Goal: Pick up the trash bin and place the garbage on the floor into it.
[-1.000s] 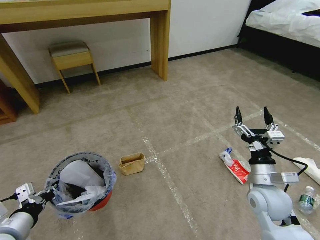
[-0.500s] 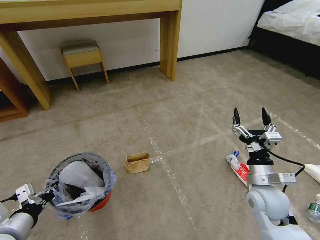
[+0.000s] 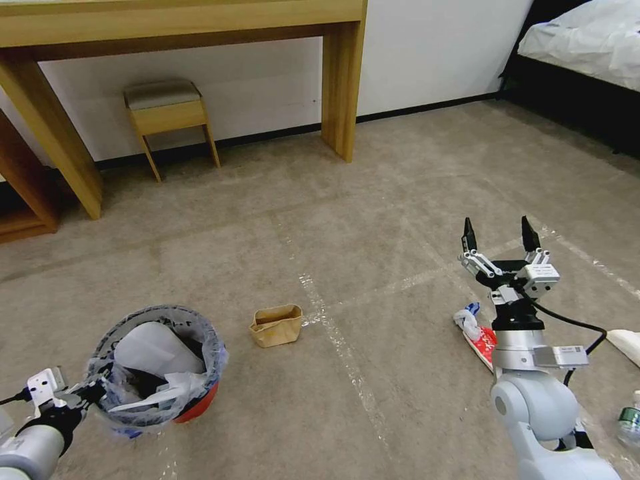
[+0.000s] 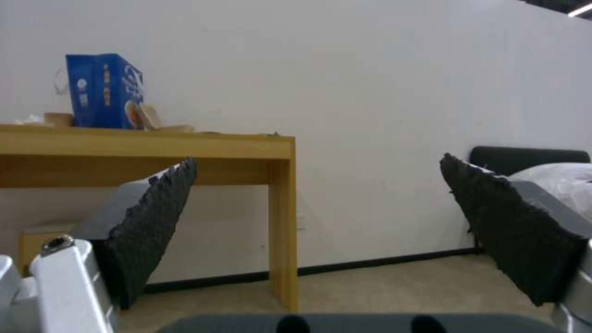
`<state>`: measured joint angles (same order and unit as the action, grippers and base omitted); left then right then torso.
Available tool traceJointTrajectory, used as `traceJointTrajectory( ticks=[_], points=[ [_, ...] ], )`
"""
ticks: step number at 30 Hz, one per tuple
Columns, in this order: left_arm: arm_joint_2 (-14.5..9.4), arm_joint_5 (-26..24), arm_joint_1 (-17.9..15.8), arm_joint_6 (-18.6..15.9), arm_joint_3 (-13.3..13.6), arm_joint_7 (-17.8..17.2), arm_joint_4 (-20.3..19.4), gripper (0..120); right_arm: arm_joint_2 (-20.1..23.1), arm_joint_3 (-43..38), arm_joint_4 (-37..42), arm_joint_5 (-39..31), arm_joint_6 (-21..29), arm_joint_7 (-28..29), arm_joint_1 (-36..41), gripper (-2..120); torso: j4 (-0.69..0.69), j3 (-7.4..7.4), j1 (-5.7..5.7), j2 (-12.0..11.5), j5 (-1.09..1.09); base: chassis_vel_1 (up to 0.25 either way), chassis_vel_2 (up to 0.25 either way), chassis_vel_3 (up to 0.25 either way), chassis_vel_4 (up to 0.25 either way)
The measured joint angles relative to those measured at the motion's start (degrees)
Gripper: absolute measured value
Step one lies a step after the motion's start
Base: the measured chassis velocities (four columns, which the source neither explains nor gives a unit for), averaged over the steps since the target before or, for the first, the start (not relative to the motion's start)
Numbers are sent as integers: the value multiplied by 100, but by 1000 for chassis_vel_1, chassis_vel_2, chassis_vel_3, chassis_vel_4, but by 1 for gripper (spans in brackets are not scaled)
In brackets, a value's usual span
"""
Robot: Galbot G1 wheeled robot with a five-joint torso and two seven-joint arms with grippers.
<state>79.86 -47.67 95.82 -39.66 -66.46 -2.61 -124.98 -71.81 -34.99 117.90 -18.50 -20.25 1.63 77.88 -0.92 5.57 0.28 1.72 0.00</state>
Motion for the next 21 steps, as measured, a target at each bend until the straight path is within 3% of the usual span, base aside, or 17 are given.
traceJointTrajectory(
  ticks=[10, 21],
  points=[
    [20, -1, 17, 1, -5, -1, -4, 1, -15, 7, -14, 62, -1, -8, 14, 100, 0, -1, -1, 0, 0, -16, 36, 41, -23],
    [38, -1, 17, 14, -17, 2, 14, 1, -5, 68, -80, 108, -100, -34, 11, 100, 0, 3, 2, 0, 0, -139, 136, 131, -126]
  ],
)
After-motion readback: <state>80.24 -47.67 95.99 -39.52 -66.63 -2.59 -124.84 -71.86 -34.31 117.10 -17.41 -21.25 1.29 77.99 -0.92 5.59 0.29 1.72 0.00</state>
